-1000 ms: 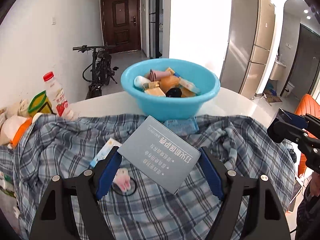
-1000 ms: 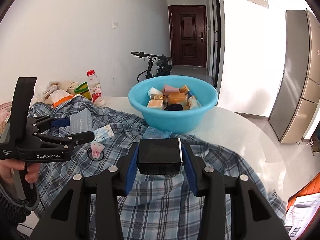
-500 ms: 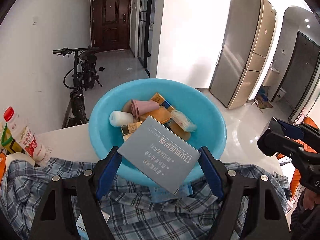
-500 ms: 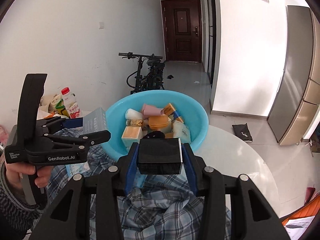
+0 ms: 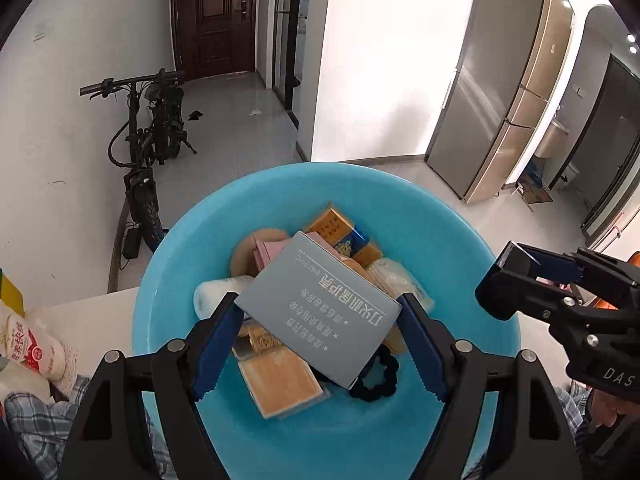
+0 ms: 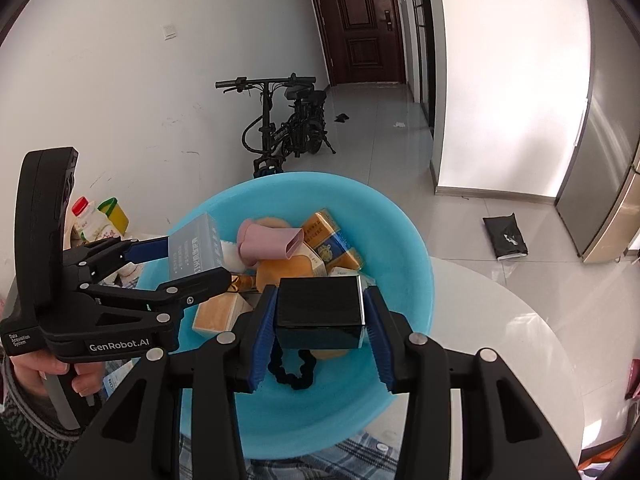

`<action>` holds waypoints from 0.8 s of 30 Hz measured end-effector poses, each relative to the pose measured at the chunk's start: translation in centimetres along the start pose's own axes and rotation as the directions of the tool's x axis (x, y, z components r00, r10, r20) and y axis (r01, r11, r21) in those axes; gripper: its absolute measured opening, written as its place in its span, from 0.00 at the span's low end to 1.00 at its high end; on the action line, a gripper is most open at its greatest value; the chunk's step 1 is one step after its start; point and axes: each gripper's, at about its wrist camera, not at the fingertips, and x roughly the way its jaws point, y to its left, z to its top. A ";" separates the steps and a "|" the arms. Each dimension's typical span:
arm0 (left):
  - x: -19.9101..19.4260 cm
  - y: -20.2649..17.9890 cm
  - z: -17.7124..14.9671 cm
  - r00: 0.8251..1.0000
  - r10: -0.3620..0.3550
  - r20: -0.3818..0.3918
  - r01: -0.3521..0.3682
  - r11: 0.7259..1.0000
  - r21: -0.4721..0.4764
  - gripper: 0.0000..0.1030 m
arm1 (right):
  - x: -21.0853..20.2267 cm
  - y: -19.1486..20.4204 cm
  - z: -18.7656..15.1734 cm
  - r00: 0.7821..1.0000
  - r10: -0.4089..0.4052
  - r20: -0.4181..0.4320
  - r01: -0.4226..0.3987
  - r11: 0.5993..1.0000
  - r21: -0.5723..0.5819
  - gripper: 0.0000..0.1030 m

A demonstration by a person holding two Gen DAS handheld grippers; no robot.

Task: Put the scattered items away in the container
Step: 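Lower the grey box into the basin and open the left gripper while the right gripper lowers the black box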

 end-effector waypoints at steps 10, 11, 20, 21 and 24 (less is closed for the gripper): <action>5.3 0.6 4.7 0.998 -0.017 -0.053 0.016 1.000 -0.021 0.78 | 4.8 -0.8 1.5 0.999 0.004 -0.048 -0.003 1.000 0.016 0.40; 5.7 0.6 4.9 0.998 -0.019 -0.054 0.017 1.000 -0.022 0.78 | 5.0 -0.9 1.5 0.999 0.003 -0.053 -0.002 1.000 0.015 0.40; 7.9 1.2 5.1 0.997 -0.017 -0.080 0.014 0.999 -0.033 0.78 | 5.4 -1.3 1.5 0.997 -0.021 -0.071 0.020 1.000 -0.010 0.40; 8.0 1.2 5.1 0.996 -0.021 -0.083 0.018 0.999 -0.029 0.78 | 5.5 -1.3 1.5 0.997 -0.022 -0.072 0.021 1.000 -0.010 0.40; 7.9 0.9 5.1 0.996 -0.038 -0.077 0.035 0.999 -0.034 0.78 | 5.7 -1.3 1.6 0.997 -0.027 -0.077 0.026 1.000 -0.016 0.40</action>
